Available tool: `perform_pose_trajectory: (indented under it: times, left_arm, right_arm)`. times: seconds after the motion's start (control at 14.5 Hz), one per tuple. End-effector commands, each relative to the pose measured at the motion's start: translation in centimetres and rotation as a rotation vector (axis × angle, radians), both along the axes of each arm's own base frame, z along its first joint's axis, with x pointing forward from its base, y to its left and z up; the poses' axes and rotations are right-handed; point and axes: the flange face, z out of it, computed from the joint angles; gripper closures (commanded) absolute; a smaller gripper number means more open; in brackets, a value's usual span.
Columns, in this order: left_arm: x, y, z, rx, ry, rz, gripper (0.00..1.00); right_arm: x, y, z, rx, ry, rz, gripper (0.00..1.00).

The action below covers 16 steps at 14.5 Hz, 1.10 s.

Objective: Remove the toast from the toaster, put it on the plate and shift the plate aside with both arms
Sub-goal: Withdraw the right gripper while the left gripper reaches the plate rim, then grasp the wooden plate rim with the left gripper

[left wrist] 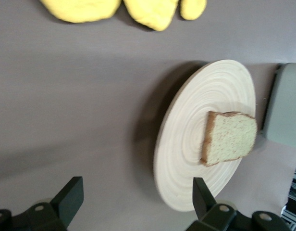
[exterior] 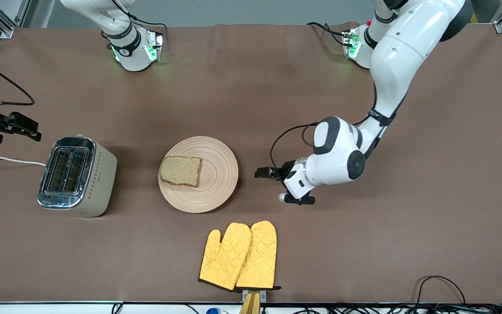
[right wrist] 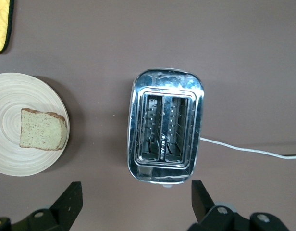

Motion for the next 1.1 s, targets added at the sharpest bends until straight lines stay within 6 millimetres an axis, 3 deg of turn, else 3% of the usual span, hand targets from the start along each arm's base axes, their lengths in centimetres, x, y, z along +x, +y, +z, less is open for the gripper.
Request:
perform_pose_trajectory:
  times: [0.0,0.34,0.55,0.83,0.89,0.96,1.03]
  left_arm:
    - [-1.2,-5.1,-2.2,-0.080,-0.036,0.024,0.00]
    - [-3.4,-9.5,-5.1,-0.096,-0.083,0.059,0.02]
    - [-4.6,-10.5,-7.1,-0.085,-0.108,0.076,0.02]
    - [-5.2,-11.0,-7.8,-0.082,-0.113,0.076,0.05]
    - [-5.5,-11.4,-7.9,-0.081,-0.120,0.076,0.13]
    - [-5.9,-11.7,-8.1,-0.081,-0.124,0.075,0.28]
    - [-6.2,-12.1,-8.2,-0.081,-0.127,0.071,0.51]
  right_arm:
    - [-1.4,-0.3,2.0,-0.012,-0.010,-0.006,0.00]
    - [-2.1,0.9,2.3,-0.006,0.020,0.011,0.00]
    - [-2.0,1.5,2.9,-0.008,0.010,0.022,0.00]
    - [-2.0,1.4,2.9,-0.006,0.013,0.022,0.00]
    - [-2.0,1.3,2.9,-0.006,0.013,0.020,0.00]
    - [-2.0,1.3,2.9,-0.006,0.013,0.020,0.00]
    - [-2.1,1.4,3.0,-0.006,0.011,0.023,0.00]
